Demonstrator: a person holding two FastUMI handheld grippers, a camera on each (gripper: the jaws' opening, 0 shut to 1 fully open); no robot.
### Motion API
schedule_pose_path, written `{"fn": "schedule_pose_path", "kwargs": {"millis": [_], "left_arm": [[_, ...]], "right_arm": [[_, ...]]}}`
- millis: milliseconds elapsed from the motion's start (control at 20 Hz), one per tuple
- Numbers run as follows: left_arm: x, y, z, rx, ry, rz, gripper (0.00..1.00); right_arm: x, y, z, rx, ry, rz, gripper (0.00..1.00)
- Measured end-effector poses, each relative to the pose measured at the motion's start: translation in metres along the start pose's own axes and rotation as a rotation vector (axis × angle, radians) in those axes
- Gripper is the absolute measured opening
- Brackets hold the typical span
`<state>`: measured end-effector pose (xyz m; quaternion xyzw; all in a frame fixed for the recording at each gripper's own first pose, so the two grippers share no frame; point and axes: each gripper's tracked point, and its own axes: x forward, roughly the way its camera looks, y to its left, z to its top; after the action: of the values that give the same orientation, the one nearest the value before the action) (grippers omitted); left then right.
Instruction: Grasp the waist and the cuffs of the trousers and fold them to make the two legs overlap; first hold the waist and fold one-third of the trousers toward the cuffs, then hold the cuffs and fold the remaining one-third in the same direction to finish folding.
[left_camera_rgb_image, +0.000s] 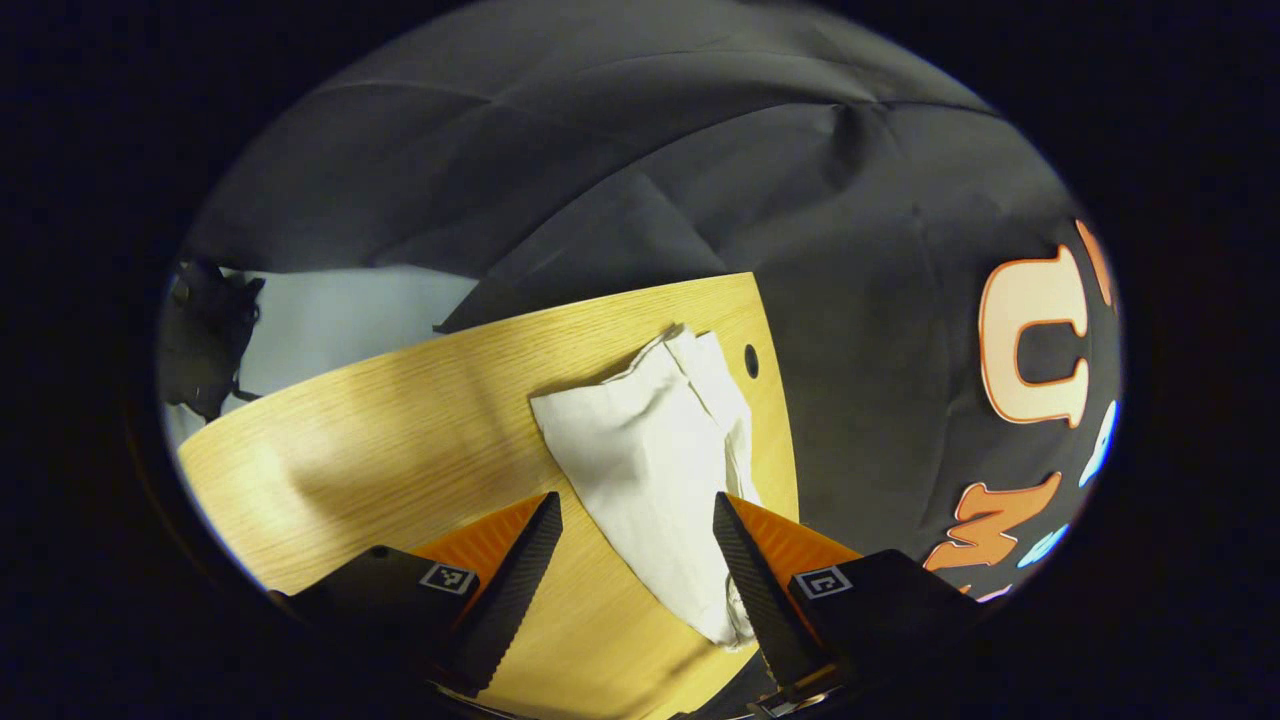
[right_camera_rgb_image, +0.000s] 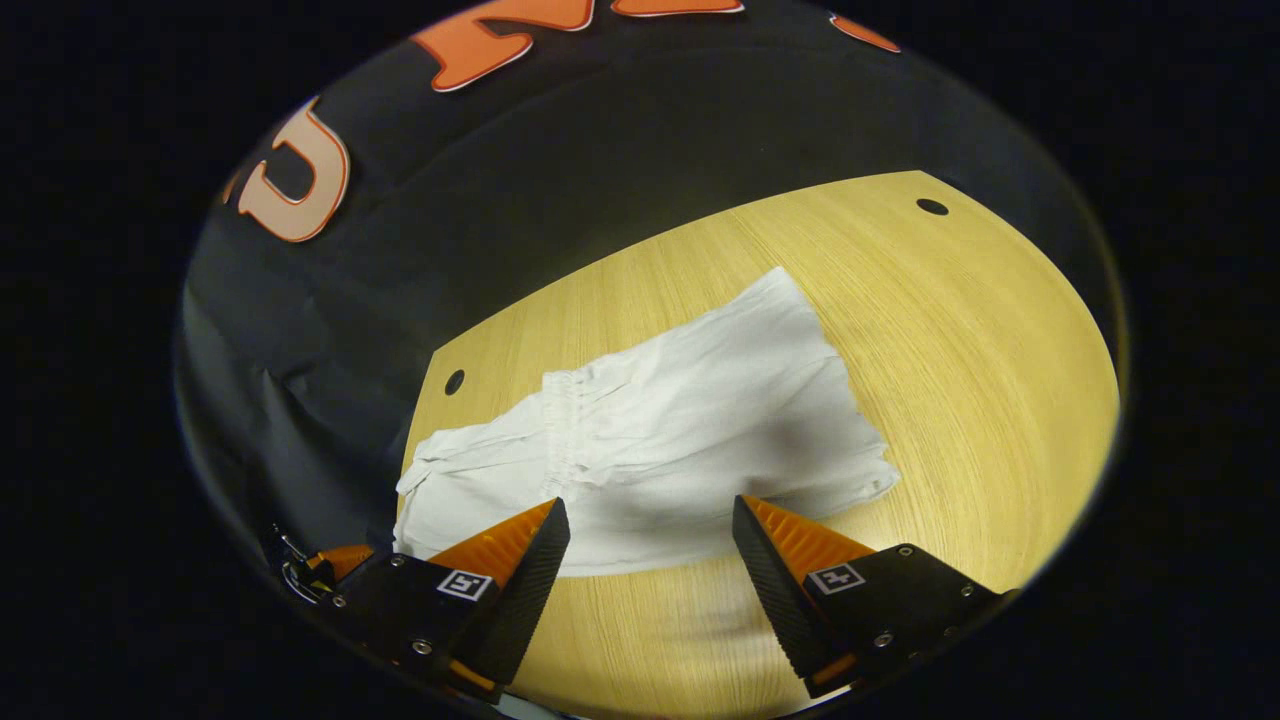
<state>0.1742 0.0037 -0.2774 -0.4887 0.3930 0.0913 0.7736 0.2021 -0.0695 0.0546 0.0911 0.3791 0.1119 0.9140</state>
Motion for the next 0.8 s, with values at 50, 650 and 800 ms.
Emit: {"fn": "schedule_pose_path", "kwargs": {"millis": [50, 650, 800], "left_arm": [[0.009, 0.002, 0.000, 0.005, 0.003, 0.011, 0.99], [0.070, -0.024, 0.005, 0.012, 0.032, -0.004, 1.00], [0.086, -0.028, 0.001, 0.060, 0.066, 0.025, 0.83]], "right_arm": [[-0.003, -0.004, 0.001, 0.015, 0.001, -0.001, 0.99], [-0.011, -0.043, 0.012, 0.175, -0.002, -0.004, 0.99], [-0.011, -0.051, 0.009, 0.183, 0.002, -0.015, 0.99]]}}
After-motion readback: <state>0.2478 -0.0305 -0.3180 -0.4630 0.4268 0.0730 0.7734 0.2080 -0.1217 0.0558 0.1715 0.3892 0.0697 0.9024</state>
